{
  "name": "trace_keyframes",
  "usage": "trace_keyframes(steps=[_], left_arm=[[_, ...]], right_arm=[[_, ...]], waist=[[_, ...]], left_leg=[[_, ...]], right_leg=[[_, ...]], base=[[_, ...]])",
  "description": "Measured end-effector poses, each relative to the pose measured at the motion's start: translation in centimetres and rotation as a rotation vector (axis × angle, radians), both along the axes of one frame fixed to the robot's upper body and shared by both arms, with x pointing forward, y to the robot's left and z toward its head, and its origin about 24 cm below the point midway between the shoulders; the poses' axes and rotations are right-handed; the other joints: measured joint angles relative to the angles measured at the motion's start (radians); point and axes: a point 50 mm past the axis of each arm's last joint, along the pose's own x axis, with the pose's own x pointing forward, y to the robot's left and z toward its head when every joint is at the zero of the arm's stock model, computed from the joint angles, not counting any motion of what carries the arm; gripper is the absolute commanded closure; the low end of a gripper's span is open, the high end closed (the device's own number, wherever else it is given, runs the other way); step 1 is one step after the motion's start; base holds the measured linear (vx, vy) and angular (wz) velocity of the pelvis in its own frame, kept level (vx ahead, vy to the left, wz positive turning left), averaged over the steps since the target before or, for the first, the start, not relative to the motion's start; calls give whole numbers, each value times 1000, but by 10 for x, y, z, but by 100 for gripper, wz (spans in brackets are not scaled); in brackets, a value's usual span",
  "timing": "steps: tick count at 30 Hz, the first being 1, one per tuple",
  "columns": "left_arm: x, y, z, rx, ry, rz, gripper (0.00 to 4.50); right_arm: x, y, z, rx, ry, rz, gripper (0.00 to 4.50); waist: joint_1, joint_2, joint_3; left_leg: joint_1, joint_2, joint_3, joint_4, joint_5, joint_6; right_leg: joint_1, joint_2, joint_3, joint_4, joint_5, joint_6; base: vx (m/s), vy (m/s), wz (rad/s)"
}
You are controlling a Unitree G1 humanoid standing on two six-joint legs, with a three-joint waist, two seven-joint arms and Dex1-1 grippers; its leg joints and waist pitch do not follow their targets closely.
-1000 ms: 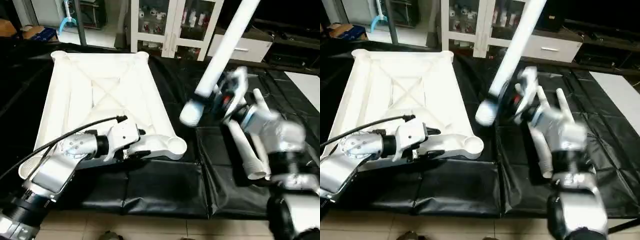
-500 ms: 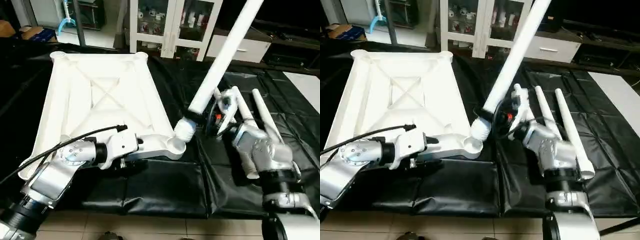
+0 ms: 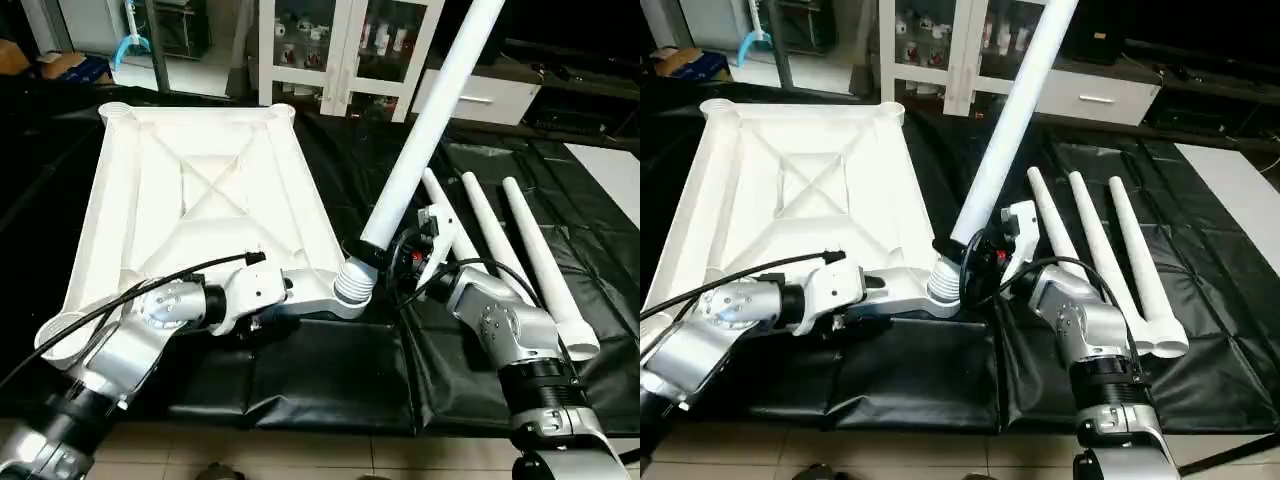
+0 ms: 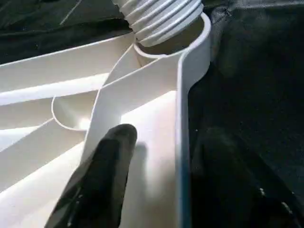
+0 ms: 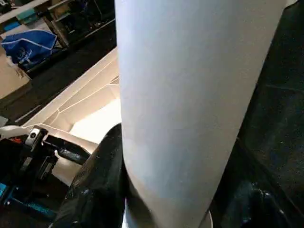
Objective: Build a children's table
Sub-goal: Insert table leg to table base
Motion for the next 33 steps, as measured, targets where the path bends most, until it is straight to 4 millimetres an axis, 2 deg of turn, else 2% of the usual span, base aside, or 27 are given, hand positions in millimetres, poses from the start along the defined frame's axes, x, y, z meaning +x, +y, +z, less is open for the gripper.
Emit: trace_keyframes(steps=[13,18,22,24,29,33], left_arm=[[2,-2,-1,37,80,-69,320],[7,-14,-2,-4,88,-59,363],[10,-19,-2,-17,82,-59,385],[12,-22,-1,-10,72,-68,417],[13,-23,-2,8,56,-81,450],[13,-23,-2,27,43,-93,450]], right_arm=[[1,-6,3,-22,-43,-13,263],[2,-6,3,-29,-43,-17,263],[2,-6,4,-27,-46,-15,263],[2,-5,4,-27,-48,-14,263],[2,-5,4,-27,-49,-14,263],[2,-5,5,-28,-51,-14,263]], waist=[[0,0,0],[5,-1,0],[1,-1,1],[1,-1,1],[1,-1,1],[2,-2,1]], left_leg=[[0,0,0,0,0,0],[0,-1,0,0,0,0],[0,-1,0,-1,0,0],[0,-1,0,-1,0,0],[0,-1,0,-2,0,0],[0,-1,0,-2,0,0]], right_leg=[[0,0,0,0,0,0],[1,-1,0,-1,0,0],[0,-1,0,-1,-1,1],[0,-1,0,-1,-1,1],[0,-1,0,-1,-2,2],[0,-1,0,-1,-2,2]], base=[[0,0,0],[0,0,0],[0,0,0],[0,0,0],[0,0,0],[0,0,0]])
